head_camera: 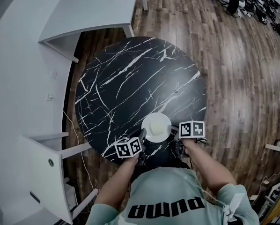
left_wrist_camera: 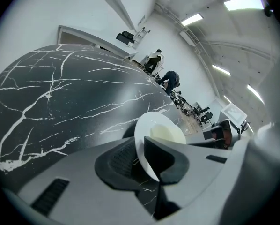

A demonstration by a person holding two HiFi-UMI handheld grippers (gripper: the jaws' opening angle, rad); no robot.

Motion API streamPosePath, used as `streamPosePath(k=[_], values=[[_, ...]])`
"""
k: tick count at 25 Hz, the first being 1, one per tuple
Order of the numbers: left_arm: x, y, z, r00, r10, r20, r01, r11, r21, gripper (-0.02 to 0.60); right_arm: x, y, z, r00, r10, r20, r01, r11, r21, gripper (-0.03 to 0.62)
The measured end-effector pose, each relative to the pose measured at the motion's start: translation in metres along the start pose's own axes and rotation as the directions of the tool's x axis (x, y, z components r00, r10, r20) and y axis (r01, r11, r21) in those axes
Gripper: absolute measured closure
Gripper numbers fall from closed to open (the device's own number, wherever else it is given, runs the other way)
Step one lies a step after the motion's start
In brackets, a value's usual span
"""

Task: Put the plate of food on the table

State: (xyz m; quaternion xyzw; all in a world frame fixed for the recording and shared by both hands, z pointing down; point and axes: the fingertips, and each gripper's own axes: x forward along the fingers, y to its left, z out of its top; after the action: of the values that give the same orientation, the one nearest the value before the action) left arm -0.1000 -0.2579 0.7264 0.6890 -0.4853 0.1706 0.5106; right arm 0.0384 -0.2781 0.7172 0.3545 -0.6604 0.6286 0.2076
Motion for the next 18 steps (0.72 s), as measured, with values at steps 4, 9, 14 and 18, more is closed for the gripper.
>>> streamPosePath(k=[4,9,14,18], values=[[0.007,0.002,0.001,1.000,0.013,-0.011,-0.013,1.000,0.022,0.518,0.005,-0.005,0.001,1.000,-0.008,-0.003,0.008,1.000,-0.001,0.557],[0.017,0.007,0.000,0.999,0.034,-0.029,-0.033,0.998,0.044,0.515,0.012,-0.012,0.004,0.999,-0.032,-0.004,0.032,0.999,-0.015,0.554],[0.022,0.009,-0.001,0.998,0.056,-0.033,-0.053,0.996,0.068,0.514,0.016,-0.017,0.004,0.999,-0.048,-0.003,0.048,0.999,-0.021,0.554],[0.023,0.009,0.001,0.998,0.064,-0.027,-0.061,0.993,0.100,0.514,0.019,-0.018,0.004,0.998,-0.055,0.007,0.055,0.998,-0.028,0.554]])
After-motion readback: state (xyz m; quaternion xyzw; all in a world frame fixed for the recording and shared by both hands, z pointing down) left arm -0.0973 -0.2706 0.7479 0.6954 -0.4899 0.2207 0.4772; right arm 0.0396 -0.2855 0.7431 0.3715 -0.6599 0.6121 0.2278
